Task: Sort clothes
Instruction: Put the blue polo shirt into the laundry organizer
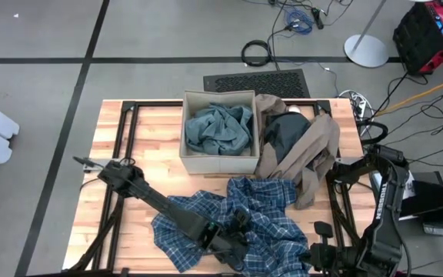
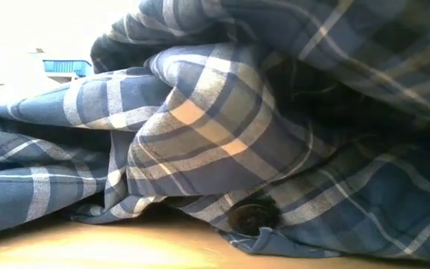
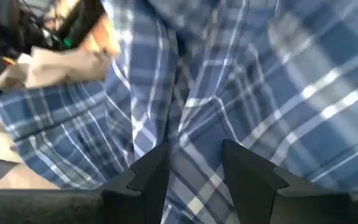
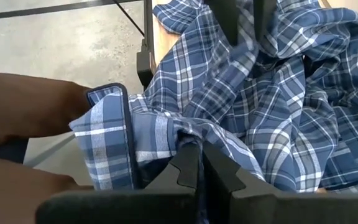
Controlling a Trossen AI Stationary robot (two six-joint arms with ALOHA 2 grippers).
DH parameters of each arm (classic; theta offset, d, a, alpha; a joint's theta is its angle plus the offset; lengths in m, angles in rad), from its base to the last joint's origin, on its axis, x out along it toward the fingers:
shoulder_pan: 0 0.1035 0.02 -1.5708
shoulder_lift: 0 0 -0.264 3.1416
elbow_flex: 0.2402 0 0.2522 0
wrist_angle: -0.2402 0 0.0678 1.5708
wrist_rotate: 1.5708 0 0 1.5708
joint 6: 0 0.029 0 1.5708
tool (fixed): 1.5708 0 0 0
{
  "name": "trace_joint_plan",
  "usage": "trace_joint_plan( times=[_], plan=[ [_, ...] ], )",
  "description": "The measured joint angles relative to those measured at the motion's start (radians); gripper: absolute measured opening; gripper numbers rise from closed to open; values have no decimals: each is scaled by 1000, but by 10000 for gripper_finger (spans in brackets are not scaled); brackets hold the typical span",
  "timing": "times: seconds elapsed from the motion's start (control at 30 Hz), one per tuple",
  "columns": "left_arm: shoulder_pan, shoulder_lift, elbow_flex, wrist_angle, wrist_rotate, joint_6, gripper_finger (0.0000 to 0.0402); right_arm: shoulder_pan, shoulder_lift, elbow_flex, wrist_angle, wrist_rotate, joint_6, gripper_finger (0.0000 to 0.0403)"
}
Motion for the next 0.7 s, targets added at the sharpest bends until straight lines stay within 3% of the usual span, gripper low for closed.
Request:
trace_joint_plan(
  times=[0.3, 0.47, 0.57, 0.7],
  plan=[
    [18, 29, 13, -61, 31, 28, 157, 0, 0, 0, 0, 0, -11, 0],
    [32, 26, 13, -64, 19, -47, 149, 0, 0, 0, 0, 0, -1, 0],
    [32, 26, 13, -65, 19, -50, 113, 0, 0, 0, 0, 0, 1, 0],
    [31, 26, 13, -63, 19, -51, 24, 0, 0, 0, 0, 0, 2, 0]
  ],
)
